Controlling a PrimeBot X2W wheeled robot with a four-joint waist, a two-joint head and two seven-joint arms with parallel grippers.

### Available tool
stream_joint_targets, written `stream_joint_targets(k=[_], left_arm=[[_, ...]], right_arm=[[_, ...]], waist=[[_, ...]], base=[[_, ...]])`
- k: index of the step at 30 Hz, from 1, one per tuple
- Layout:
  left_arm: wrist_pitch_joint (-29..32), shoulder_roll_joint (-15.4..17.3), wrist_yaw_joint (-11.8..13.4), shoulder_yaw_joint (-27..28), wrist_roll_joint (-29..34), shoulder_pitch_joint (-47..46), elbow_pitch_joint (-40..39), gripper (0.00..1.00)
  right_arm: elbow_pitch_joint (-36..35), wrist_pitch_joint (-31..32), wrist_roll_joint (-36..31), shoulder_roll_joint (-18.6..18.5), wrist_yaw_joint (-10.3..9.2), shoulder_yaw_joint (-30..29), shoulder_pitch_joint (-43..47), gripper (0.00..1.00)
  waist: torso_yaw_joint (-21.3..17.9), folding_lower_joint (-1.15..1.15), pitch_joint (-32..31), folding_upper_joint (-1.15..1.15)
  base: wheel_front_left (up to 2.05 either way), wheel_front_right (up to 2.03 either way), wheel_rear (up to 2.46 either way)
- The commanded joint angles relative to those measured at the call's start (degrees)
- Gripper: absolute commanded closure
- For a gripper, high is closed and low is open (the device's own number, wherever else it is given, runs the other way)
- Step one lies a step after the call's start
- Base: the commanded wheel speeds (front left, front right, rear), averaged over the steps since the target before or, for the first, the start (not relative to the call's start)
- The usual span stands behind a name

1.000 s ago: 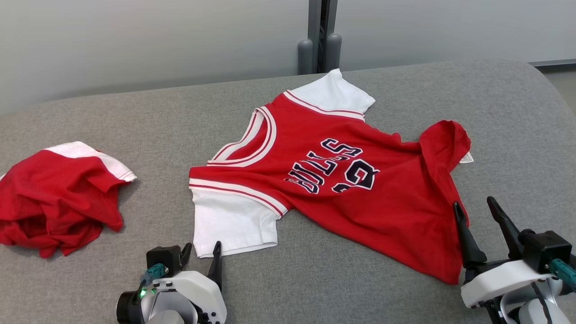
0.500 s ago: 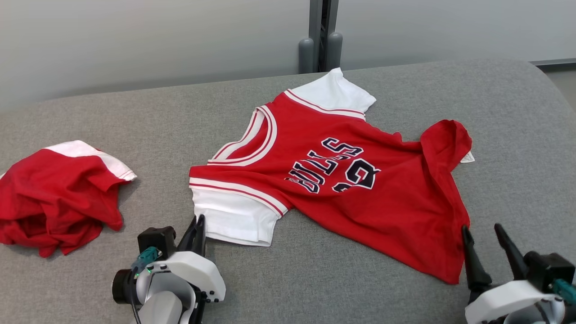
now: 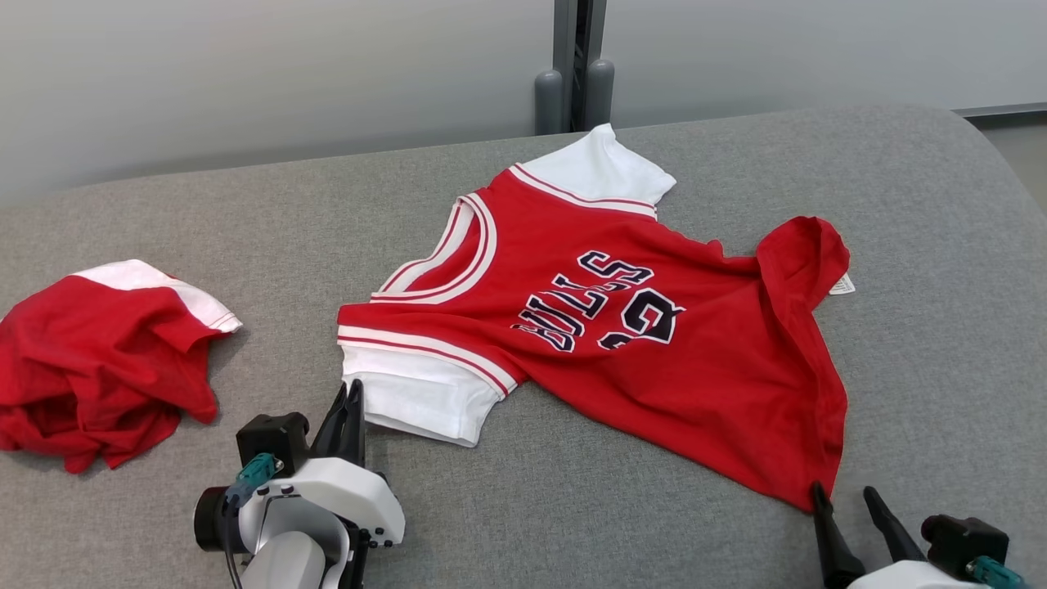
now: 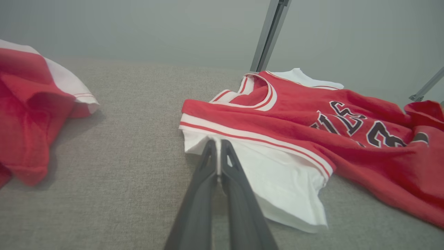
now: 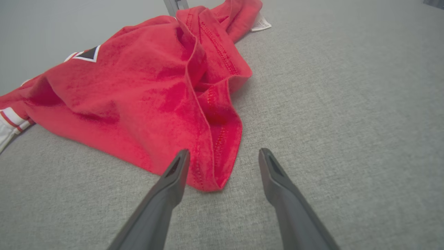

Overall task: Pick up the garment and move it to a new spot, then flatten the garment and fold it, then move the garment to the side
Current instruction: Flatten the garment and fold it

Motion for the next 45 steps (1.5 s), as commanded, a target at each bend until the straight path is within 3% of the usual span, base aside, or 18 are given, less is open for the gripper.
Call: stream_joint_targets(k=[1,17,18,20,29,35,41,45], left_arm=[[0.00,0.29,0.05,0.26,0.42,0.29,-0.17,1.00],[0.00,0.28,-0.47,-0.79,0.57,-0.77,0.56,1.00],[0.00,0.29,-0.51,-0.84,0.63,-0.83,0.58,1.00],[0.00,0.30,-0.58,-0.85,0.66,-0.76,0.65,1.00],[0.00,0.28,-1.17,-0.73,0.57,0.75,0.02,1.00],[-0.02,0.35,-7.08,0.36,-7.39,0.71,-7.55,1.00],[-0.01,0.28,-9.18,1.29,-7.53,-3.17,-12.03,1.00],[0.44,1.23,-10.17,1.86,-7.50,-8.35,-13.12,1.00]], right_arm=[[0.57,-0.30,0.98,-0.24,-0.02,-0.46,-0.81,0.00],[5.40,-0.16,6.92,-0.46,-0.01,4.28,-2.81,0.00],[5.58,-0.14,7.42,-0.46,-0.01,4.56,-2.88,0.20],[5.87,-0.09,8.06,-0.55,0.00,5.38,-2.99,1.00],[-0.22,-0.17,9.43,-3.11,-0.01,6.96,-3.27,1.00],[-6.49,-0.17,11.15,-7.01,-0.01,8.79,-5.36,1.00],[-10.26,-0.04,12.71,-12.64,-0.01,13.31,-12.25,1.00],[-11.86,1.91,16.76,-15.19,-0.01,13.10,-19.66,1.00]], waist=[[0.03,0.00,0.00,0.00],[1.16,0.00,0.64,0.00],[1.29,0.00,0.65,0.00],[1.50,0.00,0.62,0.00],[1.52,0.00,-1.53,0.00],[0.99,0.00,-3.67,0.00],[0.22,0.00,-5.50,0.00],[-0.26,0.00,-6.18,0.00]], base=[[0.00,0.00,0.00],[0.00,0.00,0.00],[0.00,0.00,0.00],[0.00,0.00,0.00],[0.00,0.00,0.00],[0.00,0.00,0.00],[0.00,0.00,0.00],[0.00,0.00,0.00]])
